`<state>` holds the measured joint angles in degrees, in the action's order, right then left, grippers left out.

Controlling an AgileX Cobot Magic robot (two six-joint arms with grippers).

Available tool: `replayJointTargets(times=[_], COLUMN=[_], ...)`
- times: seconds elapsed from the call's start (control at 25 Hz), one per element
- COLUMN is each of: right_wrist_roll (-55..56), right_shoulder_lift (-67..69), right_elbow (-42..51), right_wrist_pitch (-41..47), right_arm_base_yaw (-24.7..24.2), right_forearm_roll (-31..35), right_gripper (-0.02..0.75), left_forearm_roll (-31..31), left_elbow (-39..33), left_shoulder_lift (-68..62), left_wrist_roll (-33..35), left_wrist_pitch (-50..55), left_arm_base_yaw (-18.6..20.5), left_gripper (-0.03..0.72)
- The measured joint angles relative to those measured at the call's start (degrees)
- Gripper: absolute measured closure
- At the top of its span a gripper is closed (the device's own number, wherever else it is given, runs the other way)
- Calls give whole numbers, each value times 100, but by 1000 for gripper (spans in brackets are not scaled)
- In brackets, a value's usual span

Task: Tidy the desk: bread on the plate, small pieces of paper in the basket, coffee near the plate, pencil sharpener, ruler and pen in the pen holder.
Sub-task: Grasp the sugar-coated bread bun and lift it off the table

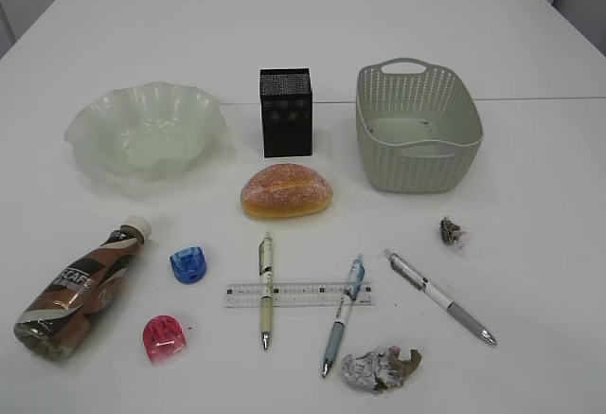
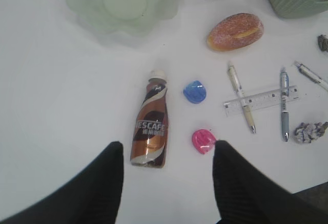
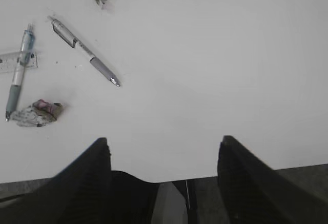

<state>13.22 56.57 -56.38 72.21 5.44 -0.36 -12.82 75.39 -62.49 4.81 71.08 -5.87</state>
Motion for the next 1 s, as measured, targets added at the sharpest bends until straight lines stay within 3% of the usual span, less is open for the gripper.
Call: replayJointTargets(times=[0.36, 0.64, 0.84, 1.0], right_wrist_roll=[-349, -498, -517, -517], right_shoulder_lift=[1444, 1541, 1541, 1541], right_elbow=[-539, -617, -617, -617], right_wrist_pitch=[-101, -103, -103, -103], right_arm_base_yaw=[3, 3, 3, 3], right_forearm_roll=[123, -4, -9, -18], right_gripper=[258, 259, 259, 259], left_forearm_roll=[0, 53, 75, 92], left_elbow=[1697, 1816, 1816, 1816], left_shoulder_lift=[-2048, -3314, -4200, -4684], left_wrist_roll=[669, 2353, 2857, 3294], left_wrist_pitch=[45, -13, -928, -1514], left_arm_base_yaw=[-931, -1775, -2163, -2458], left_gripper=[274, 274, 267, 183])
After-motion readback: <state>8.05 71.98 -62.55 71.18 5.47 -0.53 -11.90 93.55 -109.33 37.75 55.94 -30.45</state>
